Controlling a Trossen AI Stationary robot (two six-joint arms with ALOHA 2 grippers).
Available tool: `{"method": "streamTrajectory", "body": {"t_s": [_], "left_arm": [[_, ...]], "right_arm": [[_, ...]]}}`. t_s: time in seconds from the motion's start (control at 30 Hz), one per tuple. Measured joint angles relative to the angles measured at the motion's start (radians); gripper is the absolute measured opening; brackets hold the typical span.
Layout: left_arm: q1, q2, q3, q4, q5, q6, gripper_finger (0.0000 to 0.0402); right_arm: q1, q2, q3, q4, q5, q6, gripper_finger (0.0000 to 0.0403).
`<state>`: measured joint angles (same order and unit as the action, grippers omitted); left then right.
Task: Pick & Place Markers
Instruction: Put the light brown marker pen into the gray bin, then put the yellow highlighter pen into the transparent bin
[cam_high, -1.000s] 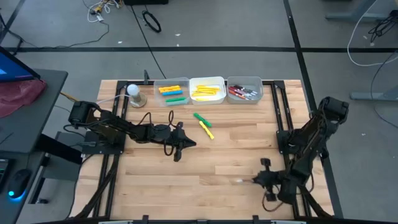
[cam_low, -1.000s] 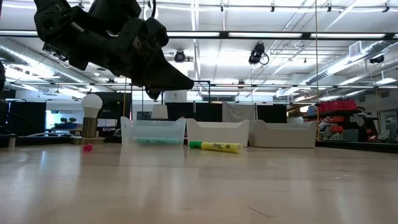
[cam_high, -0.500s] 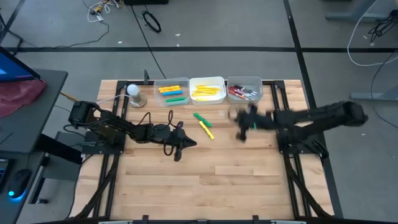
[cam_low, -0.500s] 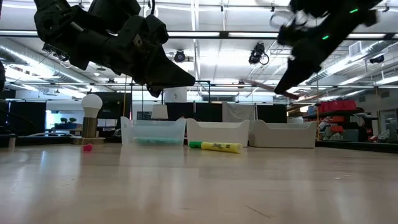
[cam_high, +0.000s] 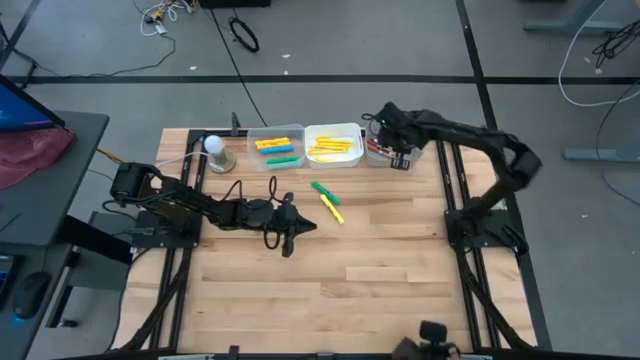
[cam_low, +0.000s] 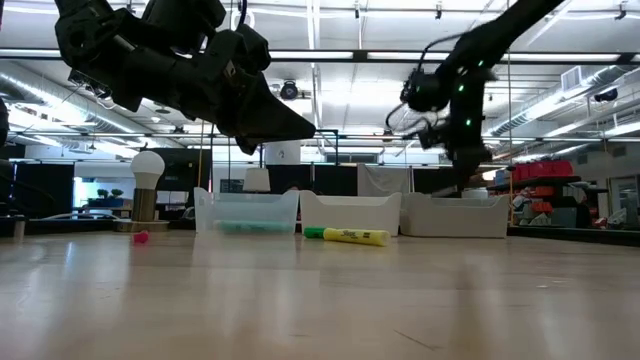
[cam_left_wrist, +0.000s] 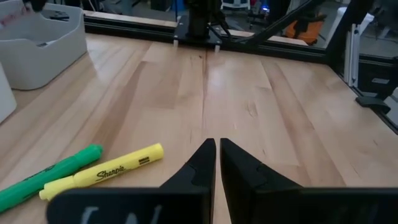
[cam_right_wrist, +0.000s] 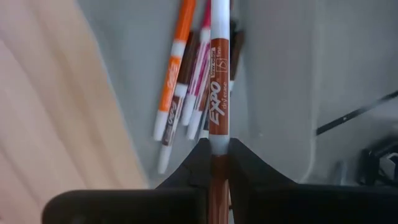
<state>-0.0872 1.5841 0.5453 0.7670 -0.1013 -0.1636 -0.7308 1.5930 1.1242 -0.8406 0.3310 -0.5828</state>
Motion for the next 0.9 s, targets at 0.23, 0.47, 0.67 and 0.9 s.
{"method": "streamTrajectory", "body": {"t_s": [0.23, 0.47, 0.67, 0.9], "left_arm": [[0.0, 0.0, 0.0, -0.001, 0.0, -0.001, 0.0028], [0.0, 0.0, 0.0, -0.001, 0.0, -0.001, 0.0028], [0.0, 0.0, 0.0, 0.0, 0.0, -0.008, 0.0028], [-0.002, 0.0, 0.0, 0.0, 0.0, -0.009, 0.0028]], "right_arm": [[-0.052, 0.186, 0.052, -0.008, 0.001, -0.107, 0.0025], [-0.061, 0.223, 0.053, 0.054, -0.004, -0.085, 0.006], [-0.061, 0.223, 0.053, 0.128, -0.01, -0.034, 0.0095], [-0.052, 0.155, 0.053, 0.095, -0.009, 0.06, 0.011]]}}
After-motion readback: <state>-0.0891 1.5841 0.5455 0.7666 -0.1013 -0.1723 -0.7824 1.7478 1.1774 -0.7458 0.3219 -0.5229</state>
